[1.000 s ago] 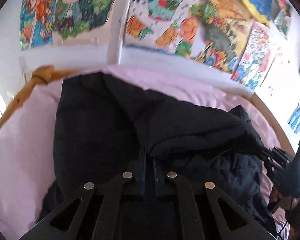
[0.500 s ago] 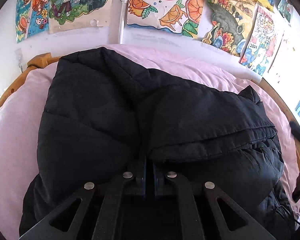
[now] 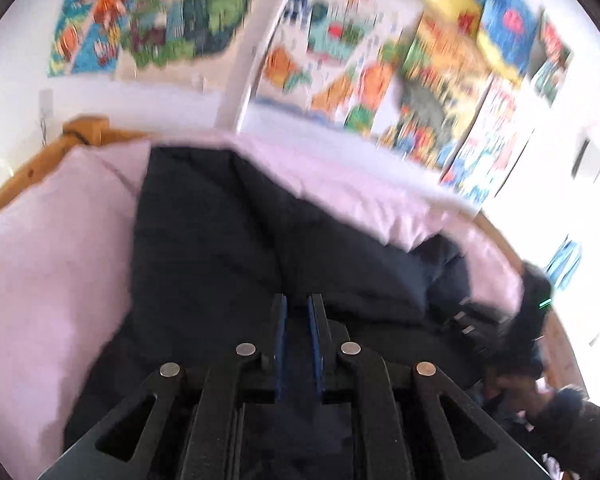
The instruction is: Fold large clothes
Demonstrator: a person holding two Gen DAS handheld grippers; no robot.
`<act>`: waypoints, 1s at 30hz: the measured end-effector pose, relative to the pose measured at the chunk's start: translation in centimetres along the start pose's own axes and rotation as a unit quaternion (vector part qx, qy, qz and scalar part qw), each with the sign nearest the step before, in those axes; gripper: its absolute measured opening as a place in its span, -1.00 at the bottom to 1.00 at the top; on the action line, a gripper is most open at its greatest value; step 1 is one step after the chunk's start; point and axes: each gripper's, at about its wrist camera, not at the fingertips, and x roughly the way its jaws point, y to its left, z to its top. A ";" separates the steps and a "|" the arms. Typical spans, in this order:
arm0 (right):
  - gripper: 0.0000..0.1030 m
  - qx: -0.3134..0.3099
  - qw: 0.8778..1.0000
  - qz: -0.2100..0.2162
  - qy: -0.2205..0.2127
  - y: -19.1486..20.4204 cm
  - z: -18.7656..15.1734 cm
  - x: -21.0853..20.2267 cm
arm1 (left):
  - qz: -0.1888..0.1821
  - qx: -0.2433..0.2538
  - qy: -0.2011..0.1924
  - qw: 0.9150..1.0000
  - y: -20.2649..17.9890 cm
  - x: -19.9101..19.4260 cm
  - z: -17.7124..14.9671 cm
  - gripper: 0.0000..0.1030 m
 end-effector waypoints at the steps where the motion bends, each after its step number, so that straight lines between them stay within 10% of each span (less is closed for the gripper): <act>1: -0.62 0.005 1.000 0.001 -0.001 0.0 -0.2 0.1 | -0.012 0.001 -0.020 1.000 -0.3 -0.8 0.4 -0.79; 4: -0.62 0.013 1.000 -0.001 -0.008 -0.1 -0.7 0.3 | -0.013 0.035 -0.028 0.999 -2.8 -0.2 1.7 -0.76; 11: -0.62 0.041 0.999 0.000 -0.023 -0.7 -1.4 0.2 | 0.103 0.066 0.114 0.986 -5.1 10.7 1.3 -0.76; 30: -0.84 0.077 0.996 -0.022 0.034 -2.9 -2.1 6.1 | 0.160 0.113 0.135 0.971 -3.8 16.7 -1.6 -0.88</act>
